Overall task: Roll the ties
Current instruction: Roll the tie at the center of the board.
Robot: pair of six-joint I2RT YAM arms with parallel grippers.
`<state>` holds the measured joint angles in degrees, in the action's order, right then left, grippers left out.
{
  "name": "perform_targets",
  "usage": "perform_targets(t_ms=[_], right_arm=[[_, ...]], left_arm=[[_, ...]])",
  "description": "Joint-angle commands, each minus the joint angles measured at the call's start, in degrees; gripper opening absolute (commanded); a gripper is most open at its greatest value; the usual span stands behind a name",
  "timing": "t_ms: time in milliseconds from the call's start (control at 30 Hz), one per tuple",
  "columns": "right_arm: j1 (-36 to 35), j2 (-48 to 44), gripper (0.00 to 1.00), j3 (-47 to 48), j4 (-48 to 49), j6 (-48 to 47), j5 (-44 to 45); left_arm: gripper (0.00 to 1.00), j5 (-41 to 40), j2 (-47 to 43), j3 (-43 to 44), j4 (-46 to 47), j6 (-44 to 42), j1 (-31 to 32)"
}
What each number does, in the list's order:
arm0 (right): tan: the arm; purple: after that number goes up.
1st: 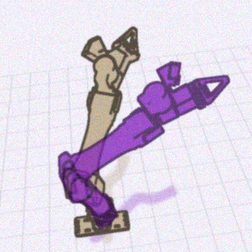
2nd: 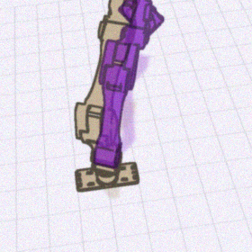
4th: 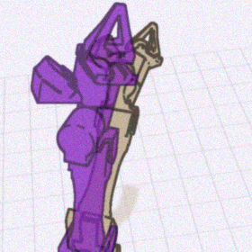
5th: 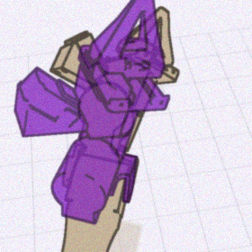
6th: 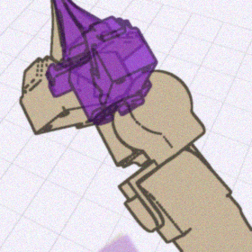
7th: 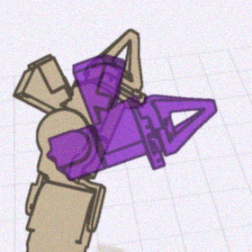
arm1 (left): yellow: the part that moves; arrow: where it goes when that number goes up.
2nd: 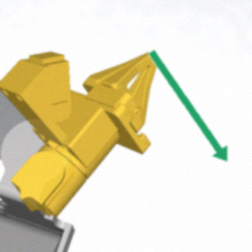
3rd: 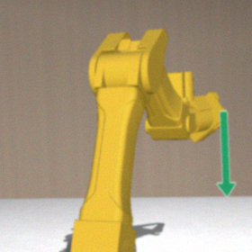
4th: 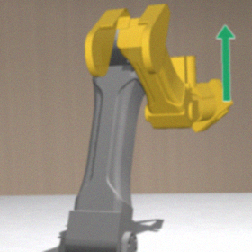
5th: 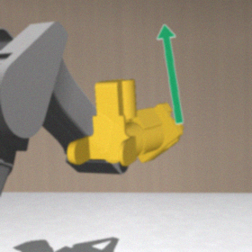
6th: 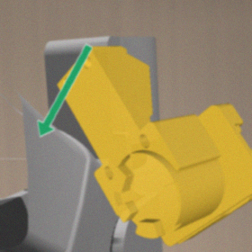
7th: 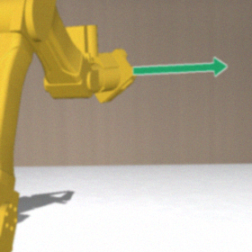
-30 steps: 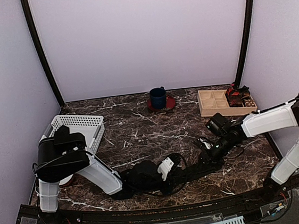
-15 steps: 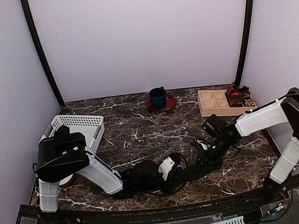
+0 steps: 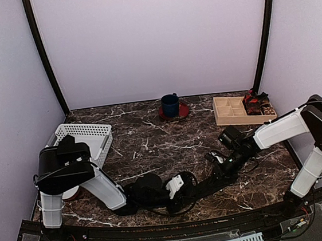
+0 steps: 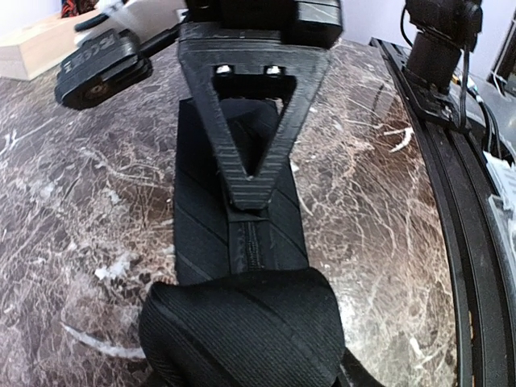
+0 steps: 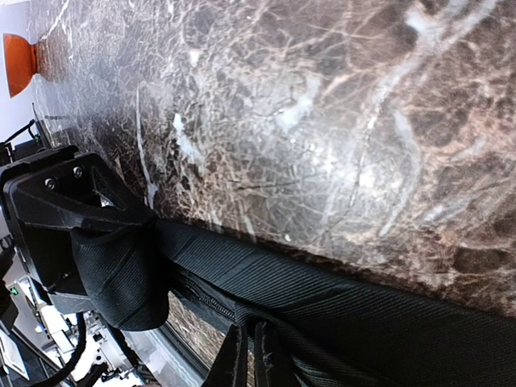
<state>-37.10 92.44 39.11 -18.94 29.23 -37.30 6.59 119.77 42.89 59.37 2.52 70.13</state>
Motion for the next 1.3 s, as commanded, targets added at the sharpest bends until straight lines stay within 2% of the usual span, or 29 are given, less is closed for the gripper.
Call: perform_targets(t_ms=[0,133,300,467,533,600,767,1100,1267], right_arm=[[-0.35,3.67,0.07,-2.79,-3.86,0.68,8.54],[-0.36,4.23,0.07,-2.65,-3.74,1.12,8.34],[-0.10,4.15,0.08,-2.60,-3.39,2.02,7.96],[-0.04,0.11,0.19,0.15,-2.91,2.71,5.16],[0.00,-3.08,0.31,1.90,-2.74,3.27,3.94],[0.01,-5.63,0.38,3.40,-2.63,3.91,2.37],[-0.66,-8.45,0.46,4.13,-0.93,6.74,-1.50],[-6.16,-3.82,0.50,4.18,5.10,11.53,-5.33],[-7.85,-0.74,0.46,4.59,6.41,11.59,-4.90]], left_arm=[[0.46,1.90,-3.39,-0.81,-6.99,-7.98,0.01],[0.41,-0.63,-2.73,2.21,-18.49,-8.98,0.01],[0.37,0.44,-2.10,2.66,-24.66,-8.69,0.06],[0.38,0.09,-0.19,5.37,-31.68,-5.95,0.01],[0.38,0.07,0.02,5.53,-32.11,-4.82,0.02],[0.39,0.15,0.30,5.75,-32.48,-4.09,0.01],[0.39,0.28,0.89,6.22,-32.87,-3.54,0.05],[0.40,0.48,1.15,6.11,-32.74,-2.97,0.08],[0.40,0.70,1.08,6.06,-32.70,-2.94,0.10]])
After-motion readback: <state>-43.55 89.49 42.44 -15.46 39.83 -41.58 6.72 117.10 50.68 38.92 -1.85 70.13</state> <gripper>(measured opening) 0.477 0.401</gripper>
